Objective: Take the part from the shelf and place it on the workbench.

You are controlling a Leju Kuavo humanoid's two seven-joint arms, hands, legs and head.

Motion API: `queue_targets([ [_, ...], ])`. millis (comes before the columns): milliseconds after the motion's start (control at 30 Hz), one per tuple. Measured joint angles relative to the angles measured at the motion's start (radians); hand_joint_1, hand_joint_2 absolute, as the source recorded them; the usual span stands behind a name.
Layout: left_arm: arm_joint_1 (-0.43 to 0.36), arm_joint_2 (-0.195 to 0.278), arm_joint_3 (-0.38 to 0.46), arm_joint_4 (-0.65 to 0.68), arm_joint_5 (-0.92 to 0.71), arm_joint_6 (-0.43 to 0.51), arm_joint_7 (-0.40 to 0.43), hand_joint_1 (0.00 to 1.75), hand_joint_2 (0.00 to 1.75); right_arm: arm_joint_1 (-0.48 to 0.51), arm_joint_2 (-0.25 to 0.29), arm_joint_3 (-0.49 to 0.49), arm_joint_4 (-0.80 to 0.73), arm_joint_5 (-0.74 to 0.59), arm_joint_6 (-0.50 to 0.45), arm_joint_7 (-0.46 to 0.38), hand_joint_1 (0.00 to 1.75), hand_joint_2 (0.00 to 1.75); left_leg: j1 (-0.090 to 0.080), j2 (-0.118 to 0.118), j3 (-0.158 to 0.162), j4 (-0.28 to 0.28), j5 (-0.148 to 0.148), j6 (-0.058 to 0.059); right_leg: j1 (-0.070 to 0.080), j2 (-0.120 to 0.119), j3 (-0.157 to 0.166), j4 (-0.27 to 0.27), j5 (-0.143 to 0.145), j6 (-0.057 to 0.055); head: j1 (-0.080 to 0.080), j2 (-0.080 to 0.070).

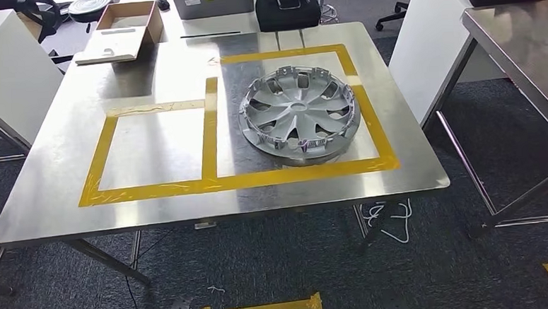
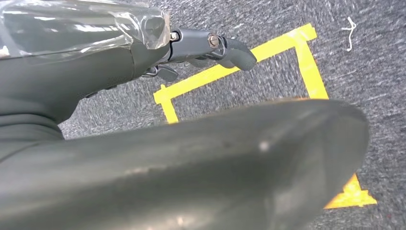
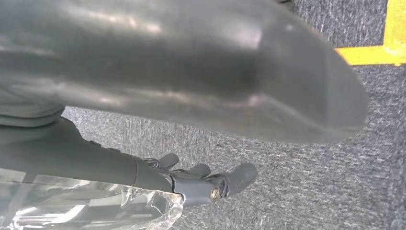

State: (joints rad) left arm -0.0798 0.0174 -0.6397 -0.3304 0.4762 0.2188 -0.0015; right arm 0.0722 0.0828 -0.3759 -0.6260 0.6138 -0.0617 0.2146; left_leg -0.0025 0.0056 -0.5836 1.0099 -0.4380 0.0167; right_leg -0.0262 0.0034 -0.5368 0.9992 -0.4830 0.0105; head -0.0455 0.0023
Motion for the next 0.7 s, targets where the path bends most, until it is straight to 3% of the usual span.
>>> queue_targets([
  [67,0.000,0.001,0.000,0.000,0.001,0.000,0.000,0.00,0.00,0.000,-0.001,0.007,0.000,-0.004,-0.001,0.000,0.00,0.00,0.005,-0.002,-0.022,0.054,-0.043,-0.011,-0.005,-0.001,-0.002,-0.002,0.008,-0.012,-0.003,0.000],
  [133,0.001,0.001,0.000,0.000,0.002,0.000,0.000,0.00,0.00,0.001,-0.002,0.012,0.000,-0.007,-0.002,0.000,0.00,0.00,0.011,-0.003,-0.071,0.180,-0.120,-0.022,-0.003,-0.001,-0.007,-0.001,0.013,-0.018,-0.005,0.000],
  [200,0.002,0.001,0.000,0.000,0.002,0.000,0.000,0.00,0.00,0.002,-0.002,0.014,0.000,-0.013,-0.004,0.000,0.00,0.00,0.014,-0.003,-0.105,0.275,-0.158,-0.027,-0.001,-0.001,-0.014,-0.001,0.017,-0.019,-0.006,0.000],
  [233,0.002,0.001,0.000,0.000,0.001,0.000,0.000,0.00,0.00,0.003,-0.002,0.015,0.000,-0.017,-0.006,0.000,0.00,0.00,0.015,-0.003,-0.096,0.269,-0.148,-0.026,-0.001,-0.001,-0.016,-0.001,0.019,-0.018,-0.006,0.000],
  [267,0.002,0.001,0.000,0.000,0.000,-0.001,0.000,0.00,0.00,0.003,-0.002,0.016,0.000,-0.020,-0.007,0.000,0.00,0.00,0.015,-0.003,-0.067,0.223,-0.122,-0.023,0.000,-0.001,-0.017,-0.001,0.020,-0.016,-0.006,0.000],
  [333,0.001,0.002,0.000,0.000,-0.002,-0.001,0.000,0.00,0.00,0.003,-0.002,0.017,0.000,-0.025,-0.010,0.000,0.00,0.00,0.012,-0.006,0.016,0.078,-0.065,-0.012,0.001,0.000,-0.017,-0.001,0.023,-0.011,-0.005,0.000],
  [400,-0.001,0.004,0.000,0.000,-0.004,-0.001,0.000,0.00,0.00,0.003,-0.002,0.017,0.000,-0.026,-0.012,0.000,0.00,0.00,0.006,-0.008,0.057,-0.002,-0.045,-0.002,0.003,0.000,-0.021,-0.001,0.028,-0.002,-0.005,0.000],
  [533,-0.001,0.004,-0.001,0.000,-0.005,-0.001,0.001,0.00,0.00,0.004,-0.002,0.018,0.000,-0.027,-0.013,0.000,0.00,0.00,0.003,-0.005,0.054,-0.025,-0.026,0.019,0.002,-0.001,-0.035,0.007,0.027,0.016,-0.004,0.000],
  [567,-0.002,0.004,-0.001,-0.001,-0.005,-0.001,0.001,0.00,0.00,0.003,-0.002,0.018,0.000,-0.027,-0.014,0.000,0.00,0.00,0.004,-0.003,0.052,-0.034,-0.017,0.027,0.003,-0.001,-0.050,0.038,0.008,0.014,-0.003,0.000],
  [633,-0.004,0.003,-0.001,-0.001,-0.006,-0.003,0.002,0.00,0.00,0.004,-0.004,0.018,0.000,-0.029,-0.015,0.000,0.00,0.00,0.003,-0.002,0.044,-0.041,-0.005,0.036,0.004,-0.002,-0.103,0.158,-0.056,0.003,-0.001,0.000],
  [700,-0.004,0.001,-0.004,-0.001,-0.006,-0.005,0.003,0.00,0.00,0.007,-0.006,0.018,0.000,-0.031,-0.016,0.000,0.00,0.00,-0.002,-0.001,0.031,-0.040,0.003,0.039,0.004,-0.002,-0.145,0.268,-0.099,0.004,-0.001,0.000],
])
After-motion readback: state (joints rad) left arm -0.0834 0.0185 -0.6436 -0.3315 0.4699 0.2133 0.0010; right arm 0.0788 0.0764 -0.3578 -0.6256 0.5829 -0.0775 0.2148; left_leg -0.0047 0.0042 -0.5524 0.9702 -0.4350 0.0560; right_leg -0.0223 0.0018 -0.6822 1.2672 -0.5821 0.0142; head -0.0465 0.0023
